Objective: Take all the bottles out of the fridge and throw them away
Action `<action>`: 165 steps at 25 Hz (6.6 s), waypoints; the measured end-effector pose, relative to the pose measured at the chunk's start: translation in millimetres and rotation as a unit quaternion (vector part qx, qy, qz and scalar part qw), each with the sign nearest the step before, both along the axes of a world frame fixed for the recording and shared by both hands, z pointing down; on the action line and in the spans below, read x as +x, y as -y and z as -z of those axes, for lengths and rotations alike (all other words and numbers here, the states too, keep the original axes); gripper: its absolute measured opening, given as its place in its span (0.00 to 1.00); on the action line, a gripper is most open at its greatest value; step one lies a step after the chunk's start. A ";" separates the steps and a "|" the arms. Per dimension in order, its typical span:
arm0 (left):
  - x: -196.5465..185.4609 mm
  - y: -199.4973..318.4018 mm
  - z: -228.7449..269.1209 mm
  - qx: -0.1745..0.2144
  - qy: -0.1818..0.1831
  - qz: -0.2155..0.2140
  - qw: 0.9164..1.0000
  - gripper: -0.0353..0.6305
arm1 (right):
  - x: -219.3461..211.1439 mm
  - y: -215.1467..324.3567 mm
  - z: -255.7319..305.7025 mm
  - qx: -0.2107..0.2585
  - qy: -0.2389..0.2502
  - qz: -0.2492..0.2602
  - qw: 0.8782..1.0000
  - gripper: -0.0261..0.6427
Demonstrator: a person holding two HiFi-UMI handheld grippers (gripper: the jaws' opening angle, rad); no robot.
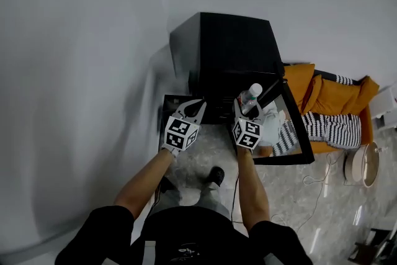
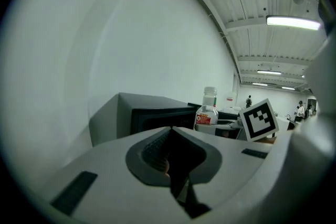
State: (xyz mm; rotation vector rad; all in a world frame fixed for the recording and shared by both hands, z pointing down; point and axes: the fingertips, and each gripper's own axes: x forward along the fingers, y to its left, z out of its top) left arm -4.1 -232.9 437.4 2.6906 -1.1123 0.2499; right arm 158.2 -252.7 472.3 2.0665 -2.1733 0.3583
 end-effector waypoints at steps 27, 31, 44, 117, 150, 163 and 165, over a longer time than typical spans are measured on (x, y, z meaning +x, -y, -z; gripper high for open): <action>-233.4 -45.5 -1.8 -0.009 -0.020 0.245 0.969 0.06 | -269.1 29.1 10.6 -0.005 -0.014 0.258 0.966 0.49; -239.4 -45.3 -34.8 -0.028 -0.020 0.243 0.969 0.06 | -282.1 31.7 -15.4 -0.015 -0.012 0.268 0.963 0.49; -233.3 -44.6 -186.7 -0.093 -0.008 0.222 0.971 0.06 | -299.8 8.6 -186.5 -0.083 -0.010 0.297 0.951 0.49; -159.0 -113.8 -153.3 -0.082 -0.055 0.288 0.953 0.06 | -169.4 -94.9 -148.6 -0.097 -0.008 0.329 0.939 0.05; -31.3 -280.9 54.6 -0.027 -0.081 0.035 0.996 0.06 | -58.4 -320.7 71.7 -0.016 0.074 0.168 0.983 0.05; 50.2 -275.6 69.1 -0.015 -0.047 0.061 0.997 0.06 | 25.8 -304.7 74.6 -0.023 0.033 0.221 0.974 0.05; 57.5 -274.9 69.1 -0.014 -0.041 0.066 0.997 0.06 | 37.3 -304.4 70.8 -0.027 0.032 0.226 0.973 0.05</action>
